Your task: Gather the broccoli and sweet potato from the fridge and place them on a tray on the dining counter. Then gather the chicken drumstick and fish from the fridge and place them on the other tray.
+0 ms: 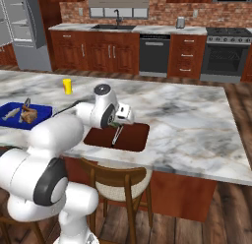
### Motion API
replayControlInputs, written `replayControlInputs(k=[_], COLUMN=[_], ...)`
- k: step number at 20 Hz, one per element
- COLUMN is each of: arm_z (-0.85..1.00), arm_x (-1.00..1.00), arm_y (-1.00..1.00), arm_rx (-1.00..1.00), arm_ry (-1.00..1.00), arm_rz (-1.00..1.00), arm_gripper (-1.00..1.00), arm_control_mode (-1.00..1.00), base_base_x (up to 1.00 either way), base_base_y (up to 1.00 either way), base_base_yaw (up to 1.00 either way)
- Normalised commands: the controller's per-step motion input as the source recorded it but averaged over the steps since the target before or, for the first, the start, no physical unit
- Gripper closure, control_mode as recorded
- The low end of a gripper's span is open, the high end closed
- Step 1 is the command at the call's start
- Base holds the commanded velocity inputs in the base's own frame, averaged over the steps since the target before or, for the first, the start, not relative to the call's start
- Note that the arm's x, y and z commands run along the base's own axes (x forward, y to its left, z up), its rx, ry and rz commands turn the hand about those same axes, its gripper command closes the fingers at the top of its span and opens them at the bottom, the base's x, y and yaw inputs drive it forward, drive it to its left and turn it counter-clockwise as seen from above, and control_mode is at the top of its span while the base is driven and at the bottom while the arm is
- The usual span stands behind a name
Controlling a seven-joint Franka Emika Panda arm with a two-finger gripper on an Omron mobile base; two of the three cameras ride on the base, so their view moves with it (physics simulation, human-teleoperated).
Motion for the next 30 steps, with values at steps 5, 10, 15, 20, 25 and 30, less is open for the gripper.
replayControlInputs(k=[5,10,15,20,25,30], arm_z=[-0.34,-0.35,-0.43,-0.42,-0.29,-0.21], arm_x=[0.38,0.45,0.44,0.2,0.02,0.21], arm_y=[-0.08,-0.03,-0.09,-0.12,-0.12,-0.08], arm_rx=[0.0,0.0,-0.01,0.0,0.0,0.0], arm_ry=[0.09,0.05,0.01,0.0,0.0,0.0], arm_rz=[0.0,0.0,0.0,0.0,0.0,0.0], arm_gripper=[1.0,1.0,1.0,1.0,1.0,1.0], arm_control_mode=[-1.0,-1.0,-1.0,-1.0,-1.0,-1.0], base_base_x=[0.0,0.0,0.0,0.0,0.0,0.0], base_base_y=[0.0,0.0,0.0,0.0,0.0,0.0], base_base_yaw=[0.0,0.0,0.0,0.0,0.0,0.0])
